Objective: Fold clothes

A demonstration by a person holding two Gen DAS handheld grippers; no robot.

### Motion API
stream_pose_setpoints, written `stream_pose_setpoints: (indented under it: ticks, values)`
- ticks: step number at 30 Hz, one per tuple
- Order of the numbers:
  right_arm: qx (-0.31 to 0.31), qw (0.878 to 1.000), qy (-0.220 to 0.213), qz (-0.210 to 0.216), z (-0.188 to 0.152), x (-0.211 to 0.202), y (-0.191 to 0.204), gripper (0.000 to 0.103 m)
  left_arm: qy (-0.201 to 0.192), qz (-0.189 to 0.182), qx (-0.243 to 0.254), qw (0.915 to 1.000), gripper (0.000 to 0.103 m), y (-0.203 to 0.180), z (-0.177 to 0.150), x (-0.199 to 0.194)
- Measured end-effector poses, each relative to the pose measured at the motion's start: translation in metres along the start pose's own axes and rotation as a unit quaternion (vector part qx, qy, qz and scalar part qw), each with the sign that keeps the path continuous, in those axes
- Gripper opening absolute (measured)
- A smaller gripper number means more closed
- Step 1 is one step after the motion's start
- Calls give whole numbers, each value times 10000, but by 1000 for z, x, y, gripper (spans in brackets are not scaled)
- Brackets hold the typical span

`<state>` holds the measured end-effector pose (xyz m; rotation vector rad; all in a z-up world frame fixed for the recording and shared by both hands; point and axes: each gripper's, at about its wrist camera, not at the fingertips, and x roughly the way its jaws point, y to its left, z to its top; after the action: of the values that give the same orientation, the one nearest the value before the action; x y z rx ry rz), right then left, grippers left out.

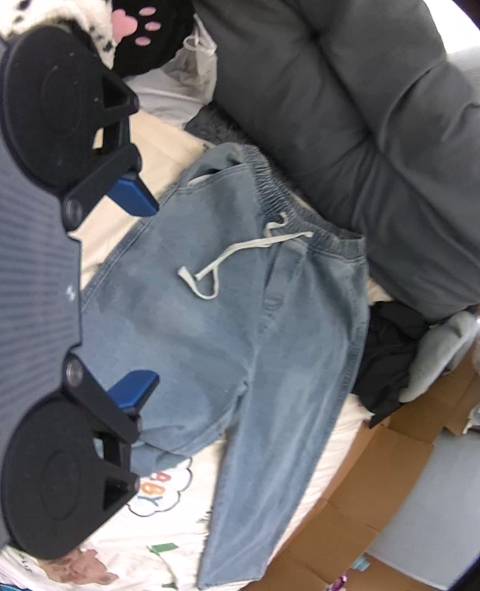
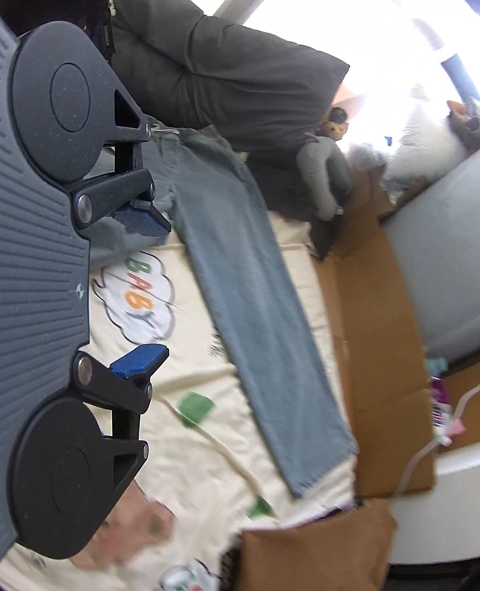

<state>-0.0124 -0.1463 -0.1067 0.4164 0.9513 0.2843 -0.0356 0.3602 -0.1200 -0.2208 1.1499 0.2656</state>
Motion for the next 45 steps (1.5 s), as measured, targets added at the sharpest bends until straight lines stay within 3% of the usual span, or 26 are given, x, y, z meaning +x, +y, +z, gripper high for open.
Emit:
stream_pose_setpoints:
  ticks: [4, 11, 19, 26, 31, 35, 37, 38, 39, 42, 45]
  values:
    - [-85, 9994, 320, 51, -23, 41, 9, 68, 148, -103, -325, 9993, 90, 18, -9, 21]
    - [-217, 9953, 940, 83, -57, 109, 25, 68, 445, 121, -728, 9963, 88, 58, -22, 56]
    - [45, 9911, 1324, 140, -74, 161, 24, 68, 723, 172, -1677, 9830, 85, 110, -27, 85]
    - [339, 9877, 1497, 308, -89, 202, 19, 68, 910, 129, -1884, 9778, 84, 109, -31, 107]
    - [291, 9845, 1715, 199, -106, 233, 19, 68, 976, -24, -1831, 9782, 84, 92, -38, 114]
    - [259, 9814, 1854, 425, -110, 255, 21, 68, 1091, -91, -1671, 9798, 84, 74, -47, 116]
    - [95, 9808, 1889, 468, -109, 261, 28, 56, 1101, -101, -1570, 9814, 84, 66, -51, 114]
    - [34, 9796, 1950, 483, -108, 262, 31, 32, 1100, -124, -1547, 9817, 84, 64, -53, 113]
    - [-21, 9780, 2026, 496, -107, 262, 33, 16, 1099, -147, -1524, 9821, 84, 61, -55, 112]
    - [-121, 9758, 2111, 554, -104, 256, 37, 4, 1128, -175, -1517, 9818, 84, 57, -58, 110]
    - [-105, 9768, 2030, 671, -99, 238, 35, 3, 1128, -190, -1513, 9819, 83, 54, -59, 106]
